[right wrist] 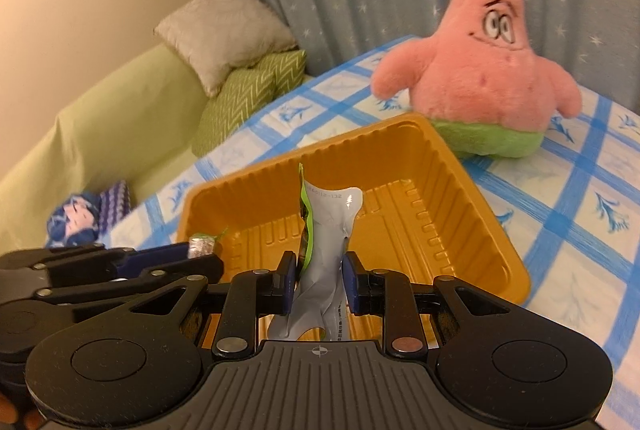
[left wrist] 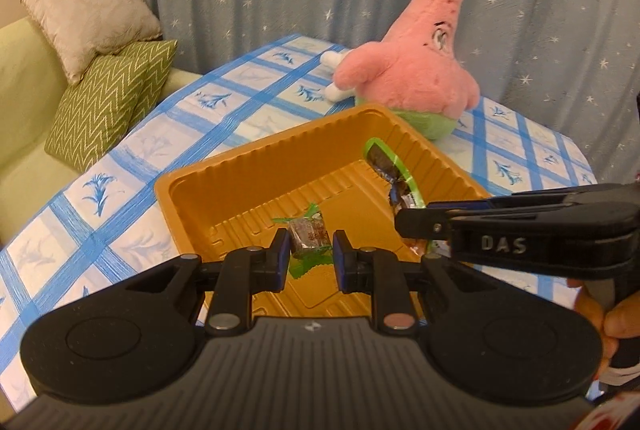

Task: Organize snacks
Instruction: 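Carry the green candy in the left tool and white snack in the right tool over the orange tray, then open the left tool and right tool to drop both snacks into the orange tray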

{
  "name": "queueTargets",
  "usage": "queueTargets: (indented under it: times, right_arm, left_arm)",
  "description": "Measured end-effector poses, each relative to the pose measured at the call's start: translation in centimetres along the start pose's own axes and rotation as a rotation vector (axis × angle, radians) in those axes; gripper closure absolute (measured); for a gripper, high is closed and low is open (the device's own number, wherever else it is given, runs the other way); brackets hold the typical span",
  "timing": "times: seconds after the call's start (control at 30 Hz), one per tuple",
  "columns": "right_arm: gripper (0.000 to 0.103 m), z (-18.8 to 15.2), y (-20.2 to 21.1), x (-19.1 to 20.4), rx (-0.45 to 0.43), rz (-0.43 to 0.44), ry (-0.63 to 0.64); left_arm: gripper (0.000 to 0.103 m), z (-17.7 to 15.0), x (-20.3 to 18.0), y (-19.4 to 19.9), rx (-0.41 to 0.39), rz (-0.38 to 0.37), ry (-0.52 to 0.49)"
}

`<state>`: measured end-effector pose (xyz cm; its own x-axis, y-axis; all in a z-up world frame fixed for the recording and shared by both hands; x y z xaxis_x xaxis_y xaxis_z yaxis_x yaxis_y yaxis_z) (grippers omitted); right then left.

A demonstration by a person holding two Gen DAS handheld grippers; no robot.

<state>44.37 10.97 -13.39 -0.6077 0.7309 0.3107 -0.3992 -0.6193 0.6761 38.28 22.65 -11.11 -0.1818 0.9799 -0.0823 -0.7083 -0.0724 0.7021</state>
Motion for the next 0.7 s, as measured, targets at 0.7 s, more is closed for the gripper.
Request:
queueTargets:
  times: [0.7]
  right_arm:
    - [0.069, -0.4, -4.4, -1.5, 0.067, -0.036, 0.022]
  left_arm:
    - [0.082, -0.6, 1.2, -2.9, 0.052, 0.012, 0.044]
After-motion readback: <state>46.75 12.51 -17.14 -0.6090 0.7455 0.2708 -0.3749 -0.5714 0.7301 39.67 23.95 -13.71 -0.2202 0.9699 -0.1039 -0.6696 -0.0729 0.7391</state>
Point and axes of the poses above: each gripper's, at about its wrist camera, not at the fingertips, and y roughly against the way its jaws point, x to its left, z to its top, the point moved 7 cm from there along -y, roughly the way its jaws point, and after that the axes turned 1 degree about z, right-handed, at the moved point
